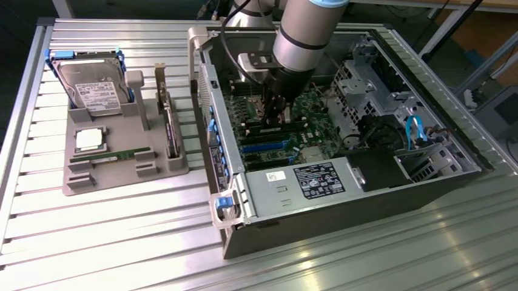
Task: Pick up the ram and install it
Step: 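Press down the ram until it locks into place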
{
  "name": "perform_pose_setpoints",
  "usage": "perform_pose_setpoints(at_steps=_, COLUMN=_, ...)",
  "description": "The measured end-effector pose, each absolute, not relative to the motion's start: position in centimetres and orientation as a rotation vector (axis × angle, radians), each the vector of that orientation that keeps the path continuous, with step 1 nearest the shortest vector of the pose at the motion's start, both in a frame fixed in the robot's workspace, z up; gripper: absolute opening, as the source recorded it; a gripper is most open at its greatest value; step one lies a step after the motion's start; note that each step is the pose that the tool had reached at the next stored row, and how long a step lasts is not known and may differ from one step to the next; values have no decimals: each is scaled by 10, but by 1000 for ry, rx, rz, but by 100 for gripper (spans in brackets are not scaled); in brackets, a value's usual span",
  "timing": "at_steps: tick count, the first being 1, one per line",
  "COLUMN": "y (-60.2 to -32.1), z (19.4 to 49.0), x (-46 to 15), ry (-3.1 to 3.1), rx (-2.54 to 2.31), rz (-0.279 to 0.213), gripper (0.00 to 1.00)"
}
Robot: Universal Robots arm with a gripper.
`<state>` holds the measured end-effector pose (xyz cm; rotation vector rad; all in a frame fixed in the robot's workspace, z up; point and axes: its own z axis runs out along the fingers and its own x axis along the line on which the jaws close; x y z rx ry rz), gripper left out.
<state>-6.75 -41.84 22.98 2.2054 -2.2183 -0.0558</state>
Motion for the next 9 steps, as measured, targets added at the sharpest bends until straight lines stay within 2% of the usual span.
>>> perform_pose_setpoints(at_steps=4, y=-418, z=232, x=-67, ry=-2219, rx=2207, rz=-57, gripper=10)
perform_pose_setpoints(at_steps=9, y=-418, z=250, x=-67, ry=-2218, rx=2205, rz=-55, gripper=10)
